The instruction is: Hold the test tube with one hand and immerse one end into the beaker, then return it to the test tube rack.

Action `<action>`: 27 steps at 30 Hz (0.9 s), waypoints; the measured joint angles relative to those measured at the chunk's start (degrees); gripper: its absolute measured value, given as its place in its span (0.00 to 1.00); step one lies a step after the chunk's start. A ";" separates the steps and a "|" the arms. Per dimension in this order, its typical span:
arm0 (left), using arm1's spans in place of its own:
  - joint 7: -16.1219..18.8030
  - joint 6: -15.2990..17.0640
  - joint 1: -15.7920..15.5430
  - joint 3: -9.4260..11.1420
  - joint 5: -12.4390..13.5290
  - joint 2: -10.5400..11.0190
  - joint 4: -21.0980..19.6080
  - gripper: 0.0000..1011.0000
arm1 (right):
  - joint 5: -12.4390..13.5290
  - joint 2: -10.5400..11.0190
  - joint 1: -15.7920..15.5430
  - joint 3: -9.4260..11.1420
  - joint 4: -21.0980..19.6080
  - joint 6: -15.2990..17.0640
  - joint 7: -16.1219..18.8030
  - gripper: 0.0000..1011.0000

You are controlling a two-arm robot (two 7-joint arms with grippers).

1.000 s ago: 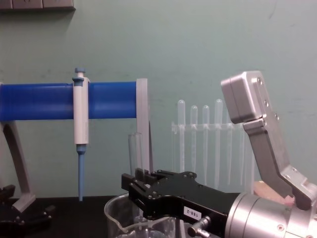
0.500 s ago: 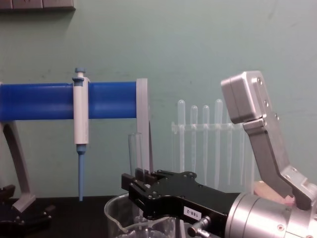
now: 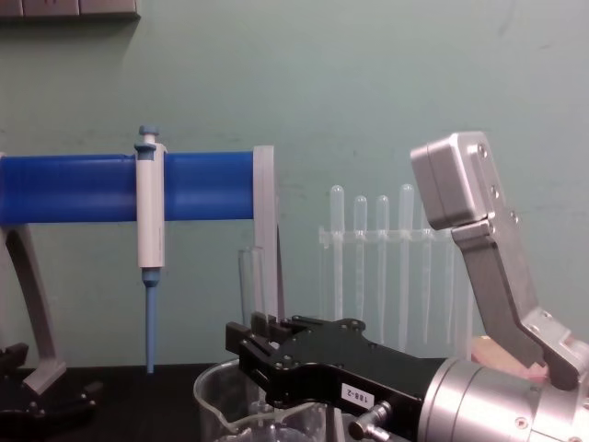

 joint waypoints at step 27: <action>0.00 0.00 0.00 0.00 0.00 0.00 0.00 0.99 | 0.00 0.00 0.00 0.00 0.00 0.00 0.00 0.23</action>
